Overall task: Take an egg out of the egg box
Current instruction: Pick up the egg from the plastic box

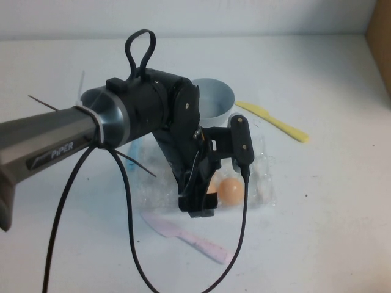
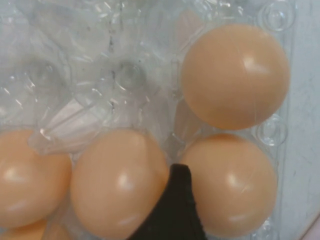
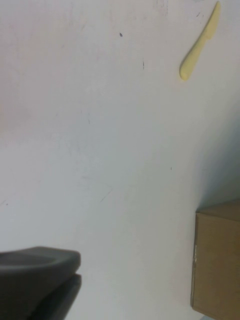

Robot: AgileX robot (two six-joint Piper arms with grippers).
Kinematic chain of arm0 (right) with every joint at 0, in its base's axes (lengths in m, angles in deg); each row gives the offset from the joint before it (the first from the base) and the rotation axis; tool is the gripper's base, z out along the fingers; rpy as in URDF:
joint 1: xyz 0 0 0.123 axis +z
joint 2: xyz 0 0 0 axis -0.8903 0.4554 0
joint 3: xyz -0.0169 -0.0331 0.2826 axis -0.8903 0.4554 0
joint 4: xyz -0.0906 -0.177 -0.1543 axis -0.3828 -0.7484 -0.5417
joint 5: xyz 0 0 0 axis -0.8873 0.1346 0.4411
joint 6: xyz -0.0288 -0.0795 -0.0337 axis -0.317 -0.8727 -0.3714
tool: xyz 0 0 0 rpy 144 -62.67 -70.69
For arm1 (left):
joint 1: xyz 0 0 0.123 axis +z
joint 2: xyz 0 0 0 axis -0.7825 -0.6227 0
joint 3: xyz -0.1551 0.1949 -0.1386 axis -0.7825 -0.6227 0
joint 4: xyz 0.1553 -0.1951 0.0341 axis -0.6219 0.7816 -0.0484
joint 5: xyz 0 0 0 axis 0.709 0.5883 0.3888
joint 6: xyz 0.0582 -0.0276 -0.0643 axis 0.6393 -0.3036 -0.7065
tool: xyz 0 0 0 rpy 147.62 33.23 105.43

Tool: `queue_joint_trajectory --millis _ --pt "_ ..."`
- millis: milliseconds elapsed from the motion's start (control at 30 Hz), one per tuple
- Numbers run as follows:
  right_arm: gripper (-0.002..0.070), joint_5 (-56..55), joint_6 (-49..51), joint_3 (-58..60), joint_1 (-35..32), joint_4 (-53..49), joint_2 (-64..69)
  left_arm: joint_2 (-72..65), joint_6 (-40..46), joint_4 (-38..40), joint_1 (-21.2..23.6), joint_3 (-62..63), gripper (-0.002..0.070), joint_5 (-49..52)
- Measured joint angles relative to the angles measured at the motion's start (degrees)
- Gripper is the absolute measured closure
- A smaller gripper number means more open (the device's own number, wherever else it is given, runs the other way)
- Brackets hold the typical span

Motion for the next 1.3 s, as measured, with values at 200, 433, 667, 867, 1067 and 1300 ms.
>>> queue_joint_trajectory --millis 200,433,667,867,1067,1300 --pt "0.0694 0.0 0.0 0.0 0.0 0.0 0.0 -0.5 0.0 0.0 0.0 0.0 0.0088 -1.0" --pt "0.0694 0.0 0.0 0.0 0.0 0.0 0.0 -0.5 0.0 0.0 0.0 0.0 0.0174 -1.2" --pt "0.0694 0.0 0.0 0.0 0.0 0.0 0.0 -0.5 0.0 0.0 0.0 0.0 0.0314 -2.0" --pt "0.0694 0.0 0.0 0.0 0.0 0.0 0.0 -0.5 0.0 -0.6 0.0 0.0 0.0344 -2.1" --pt "0.0694 0.0 0.0 0.0 0.0 0.0 0.0 -0.5 0.0 -0.6 0.0 0.0 0.0363 -2.1" --pt "0.0694 0.0 0.0 0.0 0.0 0.0 0.0 -0.5 0.0 -0.6 0.0 0.0 0.0404 -2.1"
